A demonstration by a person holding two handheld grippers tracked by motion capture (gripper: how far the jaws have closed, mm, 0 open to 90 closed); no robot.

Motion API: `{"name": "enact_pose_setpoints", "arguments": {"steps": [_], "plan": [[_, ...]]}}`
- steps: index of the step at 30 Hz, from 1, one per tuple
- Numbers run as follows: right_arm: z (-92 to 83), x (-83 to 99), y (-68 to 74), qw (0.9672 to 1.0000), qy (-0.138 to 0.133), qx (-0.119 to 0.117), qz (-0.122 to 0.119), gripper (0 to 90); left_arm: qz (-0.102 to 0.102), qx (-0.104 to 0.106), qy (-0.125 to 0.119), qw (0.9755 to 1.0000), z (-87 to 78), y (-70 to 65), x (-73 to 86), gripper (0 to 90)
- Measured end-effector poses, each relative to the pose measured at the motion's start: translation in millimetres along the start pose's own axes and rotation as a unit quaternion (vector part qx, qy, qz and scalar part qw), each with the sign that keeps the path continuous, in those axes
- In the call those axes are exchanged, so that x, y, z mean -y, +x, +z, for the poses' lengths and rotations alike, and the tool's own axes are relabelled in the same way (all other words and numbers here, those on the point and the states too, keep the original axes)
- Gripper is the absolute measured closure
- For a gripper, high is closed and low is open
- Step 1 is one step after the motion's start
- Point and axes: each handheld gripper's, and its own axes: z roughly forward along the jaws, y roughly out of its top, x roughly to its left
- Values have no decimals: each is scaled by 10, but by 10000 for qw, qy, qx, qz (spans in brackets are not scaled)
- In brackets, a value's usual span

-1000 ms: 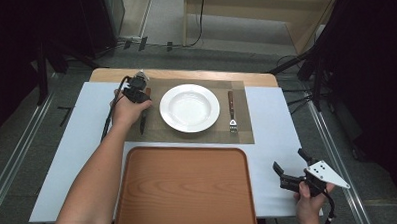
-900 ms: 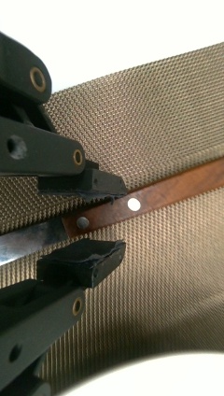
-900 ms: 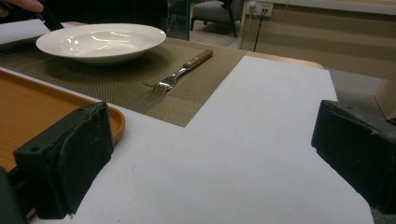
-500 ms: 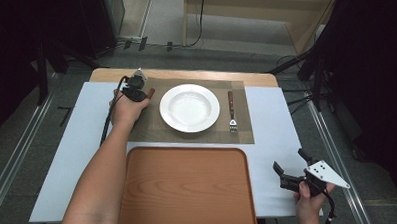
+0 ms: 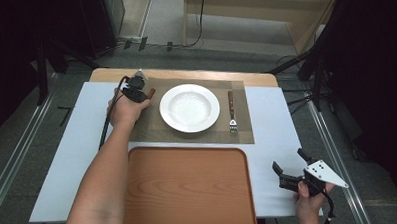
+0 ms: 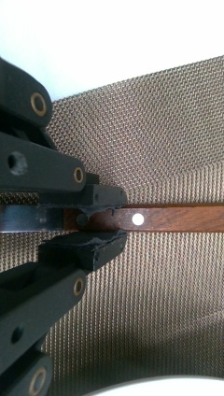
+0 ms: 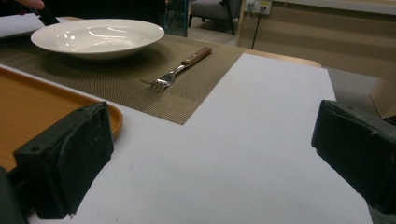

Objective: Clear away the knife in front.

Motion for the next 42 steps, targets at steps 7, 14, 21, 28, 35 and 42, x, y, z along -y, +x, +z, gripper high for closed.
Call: {"name": "enact_pose_setpoints", "arguments": {"steps": [7, 14, 21, 28, 35, 42], "plan": [[-5, 2, -8, 10000, -12, -1, 17, 0, -79, -27, -60, 9999, -2, -9, 18, 759], [-3, 1, -8, 10000, -3, -2, 35, 0, -278, 87, -29, 9996, -1, 27, 4, 758], [1, 0, -8, 10000, -1, -5, 40, 0, -219, 75, -14, 9997, 1, 23, 0, 759], [2, 0, -7, 10000, 8, -13, 34, 0, -143, -9, -26, 9999, 0, -2, 3, 762], [0, 0, -10, 10000, 0, -15, 63, 0, -110, 7, -35, 9999, -6, 0, 5, 762], [2, 0, -9, 10000, 3, -17, 34, 0, -9, -23, -25, 10000, -56, 15, 37, 762]]}}
